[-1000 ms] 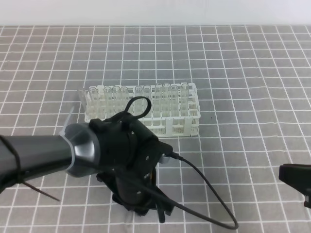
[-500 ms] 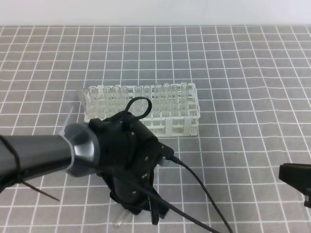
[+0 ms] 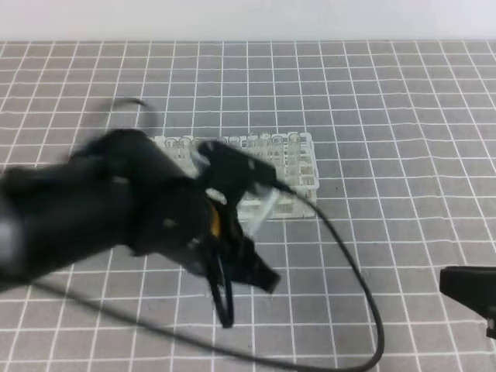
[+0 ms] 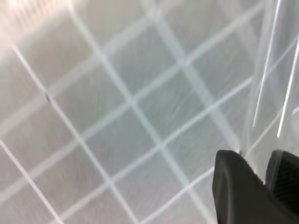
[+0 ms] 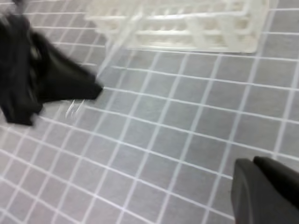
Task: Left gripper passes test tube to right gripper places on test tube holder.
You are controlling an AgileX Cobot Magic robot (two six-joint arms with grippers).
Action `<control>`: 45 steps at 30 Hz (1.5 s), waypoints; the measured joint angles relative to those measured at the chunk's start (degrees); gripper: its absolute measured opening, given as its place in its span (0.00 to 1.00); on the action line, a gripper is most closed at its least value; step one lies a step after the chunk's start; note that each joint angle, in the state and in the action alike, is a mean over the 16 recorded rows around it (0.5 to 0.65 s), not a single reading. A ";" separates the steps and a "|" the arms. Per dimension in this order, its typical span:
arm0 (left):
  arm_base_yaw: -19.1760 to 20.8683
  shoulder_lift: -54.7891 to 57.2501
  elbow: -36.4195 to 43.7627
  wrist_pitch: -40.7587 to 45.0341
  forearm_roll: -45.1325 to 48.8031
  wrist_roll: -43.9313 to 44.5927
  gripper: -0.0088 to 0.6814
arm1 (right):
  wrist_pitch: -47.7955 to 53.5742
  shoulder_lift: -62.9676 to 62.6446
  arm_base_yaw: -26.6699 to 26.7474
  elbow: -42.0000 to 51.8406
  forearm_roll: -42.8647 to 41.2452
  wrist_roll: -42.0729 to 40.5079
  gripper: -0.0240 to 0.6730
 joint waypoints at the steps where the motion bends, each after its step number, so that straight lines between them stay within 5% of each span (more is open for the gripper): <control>1: 0.00 -1.60 0.29 -1.06 -0.01 0.11 0.11 | 0.40 0.01 0.00 -0.41 0.00 0.12 0.02; 14: 0.00 -24.60 17.95 -24.51 0.66 -1.85 0.10 | 3.75 4.56 2.35 -8.02 0.89 2.00 0.02; 25: 1.59 -32.03 33.54 -44.48 0.97 -7.24 0.07 | -2.01 16.89 18.12 -16.89 -4.74 7.70 0.02; 36: 7.69 -32.07 36.12 -52.95 1.02 -8.49 0.12 | -16.84 20.38 33.67 -22.35 -16.09 12.88 0.02; 45: 9.61 -32.08 36.12 -56.02 1.89 -7.98 0.12 | -41.01 11.59 43.30 -13.64 -20.00 6.73 0.02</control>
